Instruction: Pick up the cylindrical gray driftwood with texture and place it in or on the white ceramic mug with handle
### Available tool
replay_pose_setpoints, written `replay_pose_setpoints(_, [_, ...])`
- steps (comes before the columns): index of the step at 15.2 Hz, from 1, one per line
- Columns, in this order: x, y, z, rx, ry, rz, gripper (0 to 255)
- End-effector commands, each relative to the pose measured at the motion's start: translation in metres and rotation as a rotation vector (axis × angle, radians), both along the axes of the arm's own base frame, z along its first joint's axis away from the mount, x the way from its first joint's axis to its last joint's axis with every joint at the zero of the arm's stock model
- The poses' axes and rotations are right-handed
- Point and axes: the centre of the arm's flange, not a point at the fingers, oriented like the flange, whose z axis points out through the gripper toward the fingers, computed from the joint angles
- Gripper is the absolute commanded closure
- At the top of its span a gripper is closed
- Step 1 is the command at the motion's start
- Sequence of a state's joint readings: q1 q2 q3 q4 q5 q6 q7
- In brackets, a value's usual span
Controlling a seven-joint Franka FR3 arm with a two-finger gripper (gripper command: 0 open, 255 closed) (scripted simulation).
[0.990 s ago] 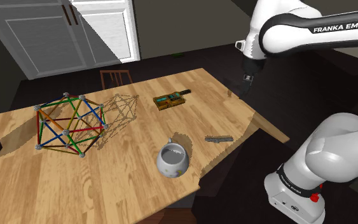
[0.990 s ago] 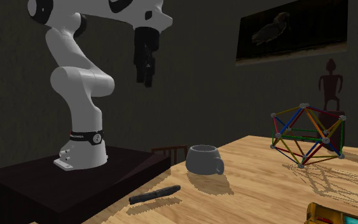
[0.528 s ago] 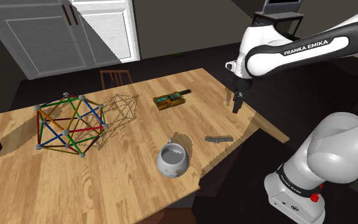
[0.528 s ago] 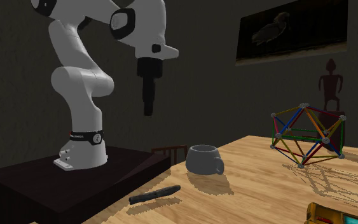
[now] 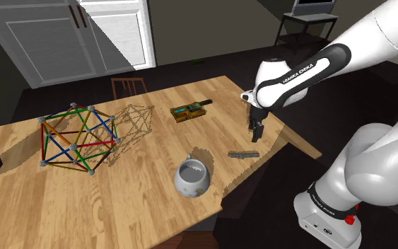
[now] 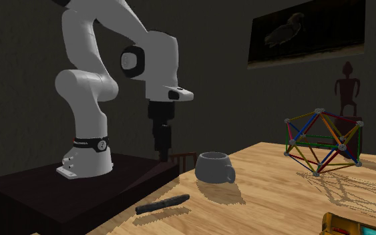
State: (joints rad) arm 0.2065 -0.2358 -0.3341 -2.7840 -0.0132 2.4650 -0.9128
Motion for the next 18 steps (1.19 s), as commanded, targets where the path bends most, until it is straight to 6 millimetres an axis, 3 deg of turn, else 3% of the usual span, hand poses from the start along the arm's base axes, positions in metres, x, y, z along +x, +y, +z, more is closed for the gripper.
replay_pose_setpoints(1, [0.004,-0.003,-0.025,0.018,0.004,0.053,0])
replay_pose_setpoints(7, [0.015,0.003,-0.105,0.077,0.024,0.205,0])
replay_pose_setpoints(15, [0.01,0.009,-0.144,0.077,0.024,0.206,0])
replay_pose_setpoints(18, [0.01,0.009,-0.144,0.077,0.024,0.206,0])
